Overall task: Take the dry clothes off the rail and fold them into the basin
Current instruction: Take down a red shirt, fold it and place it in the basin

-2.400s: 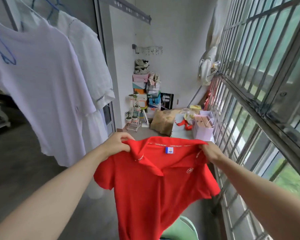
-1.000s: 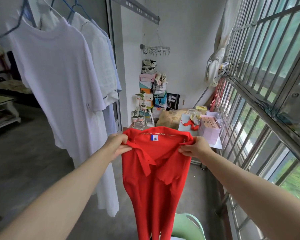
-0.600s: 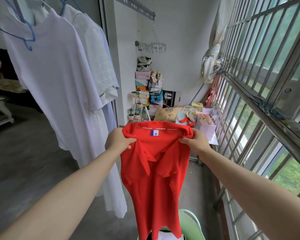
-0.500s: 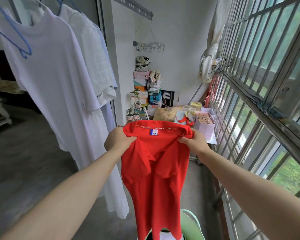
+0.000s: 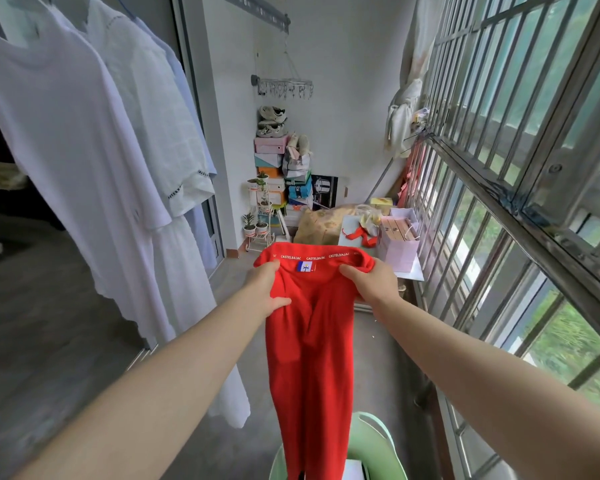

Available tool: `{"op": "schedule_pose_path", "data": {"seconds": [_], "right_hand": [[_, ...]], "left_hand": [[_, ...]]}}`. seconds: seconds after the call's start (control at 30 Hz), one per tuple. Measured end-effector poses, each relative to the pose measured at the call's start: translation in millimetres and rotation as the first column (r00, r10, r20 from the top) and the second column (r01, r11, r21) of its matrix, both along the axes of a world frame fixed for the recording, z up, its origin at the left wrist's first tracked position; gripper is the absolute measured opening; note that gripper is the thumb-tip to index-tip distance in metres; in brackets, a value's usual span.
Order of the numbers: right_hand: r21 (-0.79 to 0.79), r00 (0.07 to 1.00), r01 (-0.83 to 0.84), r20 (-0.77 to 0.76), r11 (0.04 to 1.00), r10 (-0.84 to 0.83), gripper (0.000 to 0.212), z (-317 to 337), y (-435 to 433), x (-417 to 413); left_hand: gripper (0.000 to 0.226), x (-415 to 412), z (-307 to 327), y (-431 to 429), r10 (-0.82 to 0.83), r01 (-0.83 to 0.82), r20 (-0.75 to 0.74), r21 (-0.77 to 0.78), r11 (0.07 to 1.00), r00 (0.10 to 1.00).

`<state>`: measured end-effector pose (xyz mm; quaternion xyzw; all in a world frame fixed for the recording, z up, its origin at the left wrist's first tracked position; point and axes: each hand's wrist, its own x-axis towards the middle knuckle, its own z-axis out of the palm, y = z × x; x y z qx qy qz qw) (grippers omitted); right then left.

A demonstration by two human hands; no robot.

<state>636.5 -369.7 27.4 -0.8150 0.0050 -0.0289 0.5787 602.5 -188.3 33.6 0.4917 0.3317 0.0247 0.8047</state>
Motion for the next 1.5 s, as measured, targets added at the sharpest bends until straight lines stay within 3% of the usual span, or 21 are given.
{"op": "schedule_pose_path", "data": {"seconds": [0.13, 0.33, 0.43, 0.53, 0.6, 0.67, 0.8, 0.87, 0.97, 1.03, 1.17, 1.3, 1.5], "right_hand": [[0.091, 0.992, -0.044, -0.11, 0.995, 0.054, 0.022, 0.0, 10.4, -1.6], [0.2, 0.97, -0.132, -0.176, 0.971, 0.168, 0.024, 7.5, 25.6, -5.3], [0.21, 0.969, -0.153, -0.157, 0.966, 0.188, 0.01, 10.5, 24.1, -1.3], [0.032, 0.977, -0.209, -0.025, 0.977, 0.21, 0.006, 14.3, 23.2, 2.6], [-0.041, 0.965, -0.254, 0.051, 0.966, 0.256, 0.012, 18.7, 24.5, 1.7], [0.034, 0.946, -0.316, 0.083, 0.948, 0.312, 0.019, 23.9, 25.7, -0.3], [0.285, 0.9, -0.437, 0.131, 0.853, 0.417, 0.012, 29.0, 15.5, -4.1], [0.349, 0.896, -0.436, 0.074, 0.83, 0.439, 0.03, 16.6, 5.6, -0.1], [0.28, 0.864, -0.446, -0.112, 0.85, 0.49, 0.093, -12.6, -8.0, 6.3], [0.285, 0.793, -0.521, -0.185, 0.804, 0.58, 0.105, -27.3, -12.3, 6.2], [0.249, 0.72, -0.585, -0.278, 0.772, 0.635, 0.068, -37.0, -9.4, -3.7], [0.251, 0.709, -0.542, -0.376, 0.802, 0.596, 0.027, -42.6, -5.9, -10.3], [0.391, 0.612, -0.522, -0.447, 0.758, 0.652, 0.02, -43.0, -16.4, -16.2]], "left_hand": [[0.049, 8.6, -0.3, -16.2, -0.089, 0.088, 0.023, 0.018, 0.996, 0.996], [0.017, 0.1, 4.3, -36.6, -0.304, 0.289, 0.166, 0.109, 0.951, 0.938], [0.033, -8.0, 4.2, -31.8, -0.516, 0.443, 0.224, 0.307, 0.842, 0.827], [0.068, -9.5, -0.8, -27.5, -0.626, 0.436, 0.22, 0.549, 0.713, 0.748], [0.088, -7.4, -2.8, -26.4, -0.637, 0.367, 0.182, 0.686, 0.628, 0.749], [0.077, -8.1, 0.6, -24.8, -0.577, 0.253, 0.166, 0.778, 0.575, 0.8], [0.056, -11.8, 21.0, -19.3, -0.53, 0.28, 0.225, 0.649, 0.708, 0.818], [0.053, -12.8, 30.7, -11.9, -0.513, 0.299, 0.251, 0.576, 0.761, 0.821], [0.049, -15.6, 46.3, -3.8, -0.52, 0.307, 0.318, 0.528, 0.791, 0.793], [0.049, -18.3, 55.7, -1.3, -0.545, 0.334, 0.345, 0.511, 0.792, 0.764], [0.048, -21.5, 69.9, 1.5, -0.592, 0.368, 0.376, 0.518, 0.772, 0.713], [0.046, -22.9, 77.0, 8.9, -0.558, 0.305, 0.388, 0.546, 0.78, 0.734], [0.038, -20.3, 67.3, 26.8, -0.396, 0.18, 0.385, 0.489, 0.854, 0.834]]}}
